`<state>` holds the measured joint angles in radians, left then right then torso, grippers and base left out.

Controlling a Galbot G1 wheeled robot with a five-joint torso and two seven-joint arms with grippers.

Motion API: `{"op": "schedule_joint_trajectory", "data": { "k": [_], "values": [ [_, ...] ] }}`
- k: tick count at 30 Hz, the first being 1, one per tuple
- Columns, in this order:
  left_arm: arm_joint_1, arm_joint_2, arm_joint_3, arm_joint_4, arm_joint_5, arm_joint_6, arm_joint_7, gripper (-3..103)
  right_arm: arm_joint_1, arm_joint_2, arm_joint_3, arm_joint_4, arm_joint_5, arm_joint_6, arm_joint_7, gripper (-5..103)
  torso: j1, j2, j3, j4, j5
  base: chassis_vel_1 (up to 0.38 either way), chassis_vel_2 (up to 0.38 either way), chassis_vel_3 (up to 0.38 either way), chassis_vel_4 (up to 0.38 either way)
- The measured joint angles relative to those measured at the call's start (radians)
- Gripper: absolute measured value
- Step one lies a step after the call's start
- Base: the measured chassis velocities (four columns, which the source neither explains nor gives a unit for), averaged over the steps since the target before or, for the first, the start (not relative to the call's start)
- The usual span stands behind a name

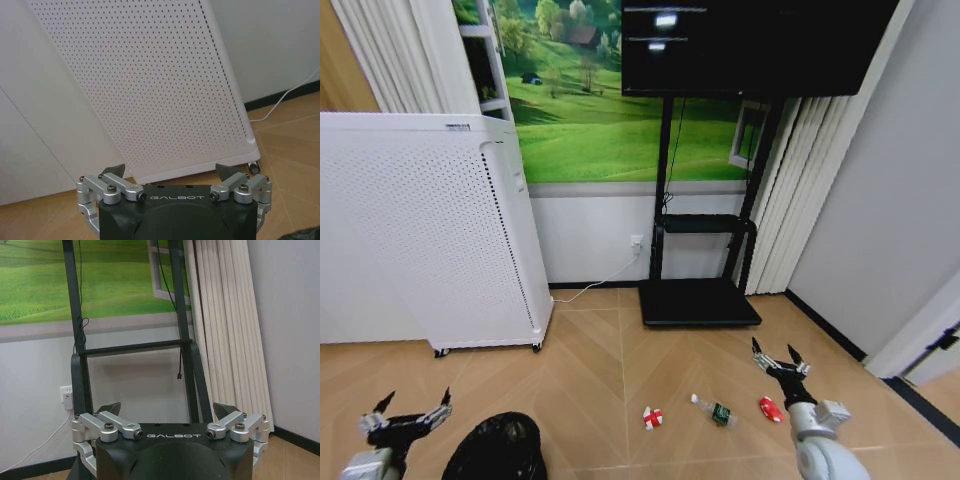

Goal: Pick up the trash bin and place the garbage on the floor into it.

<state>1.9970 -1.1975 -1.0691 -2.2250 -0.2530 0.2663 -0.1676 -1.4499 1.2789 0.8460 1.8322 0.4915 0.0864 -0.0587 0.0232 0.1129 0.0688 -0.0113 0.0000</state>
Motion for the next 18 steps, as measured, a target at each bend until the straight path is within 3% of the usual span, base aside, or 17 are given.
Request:
{"op": "schedule_joint_trajectory", "data": {
  "k": [12,18],
  "values": [
    [-0.012,-0.029,0.096,0.125,0.034,0.009,0.038,103,0.006,0.002,-0.003,-0.015,0.003,0.006,-0.005,100,0.000,0.001,0.001,-0.0001,-0.0002,0.000,0.000,0.000,0.000],
    [-0.014,-0.048,0.119,0.153,0.004,0.019,0.072,99,0.013,0.002,-0.005,-0.017,0.003,0.006,-0.006,100,0.000,0.002,0.001,0.0000,0.0000,0.000,0.000,0.000,0.000]
  ]
}}
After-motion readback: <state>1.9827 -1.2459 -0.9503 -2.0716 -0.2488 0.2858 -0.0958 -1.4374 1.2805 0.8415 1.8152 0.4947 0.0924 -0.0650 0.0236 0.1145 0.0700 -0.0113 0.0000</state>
